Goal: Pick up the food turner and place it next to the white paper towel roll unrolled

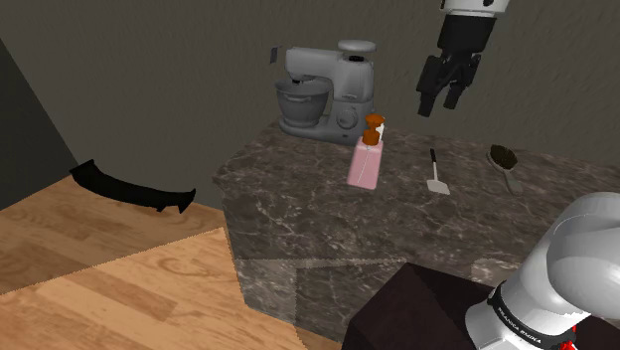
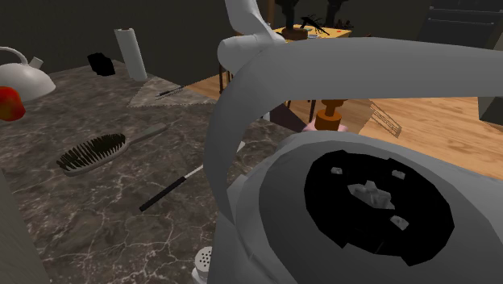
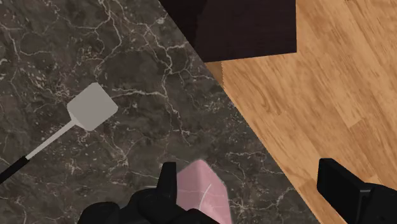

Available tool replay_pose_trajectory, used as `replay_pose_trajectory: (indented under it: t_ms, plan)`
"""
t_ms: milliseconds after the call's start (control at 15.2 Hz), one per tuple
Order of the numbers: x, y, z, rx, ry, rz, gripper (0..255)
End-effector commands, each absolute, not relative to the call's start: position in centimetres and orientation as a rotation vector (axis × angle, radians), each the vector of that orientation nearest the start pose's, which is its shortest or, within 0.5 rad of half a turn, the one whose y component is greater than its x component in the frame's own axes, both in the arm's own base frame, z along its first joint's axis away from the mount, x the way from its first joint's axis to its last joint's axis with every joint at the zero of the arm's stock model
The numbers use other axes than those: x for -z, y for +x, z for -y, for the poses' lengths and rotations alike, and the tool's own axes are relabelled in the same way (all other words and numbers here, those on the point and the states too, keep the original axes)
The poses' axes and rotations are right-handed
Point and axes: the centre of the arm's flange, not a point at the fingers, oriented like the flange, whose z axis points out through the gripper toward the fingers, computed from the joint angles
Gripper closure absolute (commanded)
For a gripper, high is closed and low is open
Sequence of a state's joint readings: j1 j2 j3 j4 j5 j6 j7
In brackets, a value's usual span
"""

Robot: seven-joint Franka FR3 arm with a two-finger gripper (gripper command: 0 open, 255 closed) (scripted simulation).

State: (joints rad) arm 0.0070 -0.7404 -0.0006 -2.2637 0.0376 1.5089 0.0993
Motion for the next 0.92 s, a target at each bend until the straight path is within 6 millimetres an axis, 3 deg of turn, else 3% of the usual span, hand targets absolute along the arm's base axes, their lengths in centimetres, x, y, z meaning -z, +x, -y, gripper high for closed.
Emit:
replay_pose_trajectory:
  t_ms: [0, 858]
  plan:
    - [-61.4, 31.4, -0.6, -0.025, -3.101, -0.141, 0]
    - [-50.6, 36.2, 10.9, 0.027, -3.031, -0.803, 0]
